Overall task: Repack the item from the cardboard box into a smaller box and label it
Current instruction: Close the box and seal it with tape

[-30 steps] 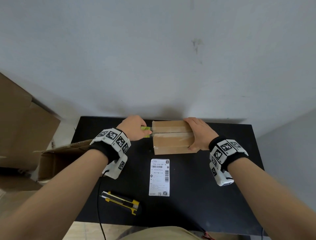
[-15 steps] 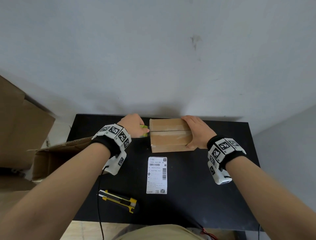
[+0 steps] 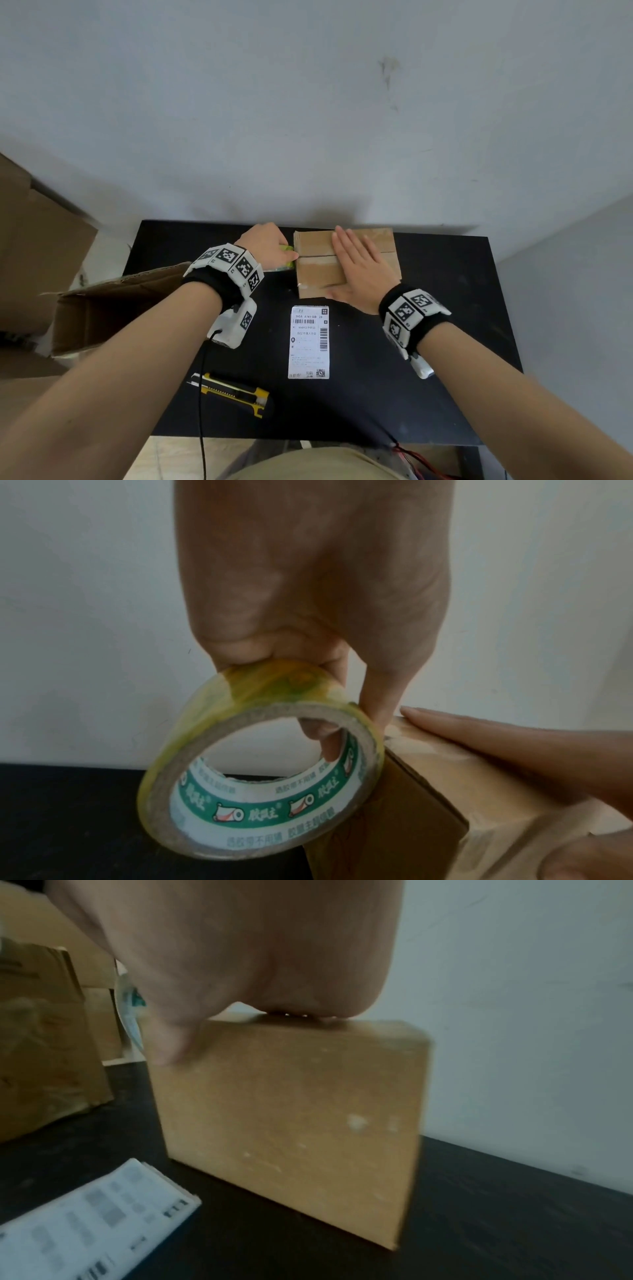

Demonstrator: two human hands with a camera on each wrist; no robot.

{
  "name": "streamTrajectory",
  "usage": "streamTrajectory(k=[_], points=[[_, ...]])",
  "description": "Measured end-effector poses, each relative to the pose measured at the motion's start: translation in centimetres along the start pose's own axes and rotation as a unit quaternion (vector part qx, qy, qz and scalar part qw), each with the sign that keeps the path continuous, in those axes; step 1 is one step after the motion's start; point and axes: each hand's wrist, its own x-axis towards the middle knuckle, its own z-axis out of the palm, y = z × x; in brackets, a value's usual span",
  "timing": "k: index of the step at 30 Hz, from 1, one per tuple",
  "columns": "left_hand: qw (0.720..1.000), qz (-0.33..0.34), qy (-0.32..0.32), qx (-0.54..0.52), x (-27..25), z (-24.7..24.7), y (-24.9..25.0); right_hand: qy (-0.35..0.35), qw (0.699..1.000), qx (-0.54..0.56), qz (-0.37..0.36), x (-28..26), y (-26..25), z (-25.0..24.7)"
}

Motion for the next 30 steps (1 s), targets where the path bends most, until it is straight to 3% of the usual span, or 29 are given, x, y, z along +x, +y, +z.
streamTrajectory(k=[9, 24, 30], points=[[0.999, -0.003, 0.005, -0.037, -0.9, 0.0, -1.1, 0.001, 0.997, 0.058, -0.058, 2.8, -2.1, -0.8], [0.995, -0.039, 0.025, -0.084, -0.8, 0.7, -0.4, 0.024, 0.996, -0.035, -0.079, 2.5, -2.0, 1.2], [0.994, -0.039, 0.03, -0.097, -1.0, 1.2, -0.7, 0.025, 0.995, -0.025, -0.09, 0.9, -0.4, 1.4]])
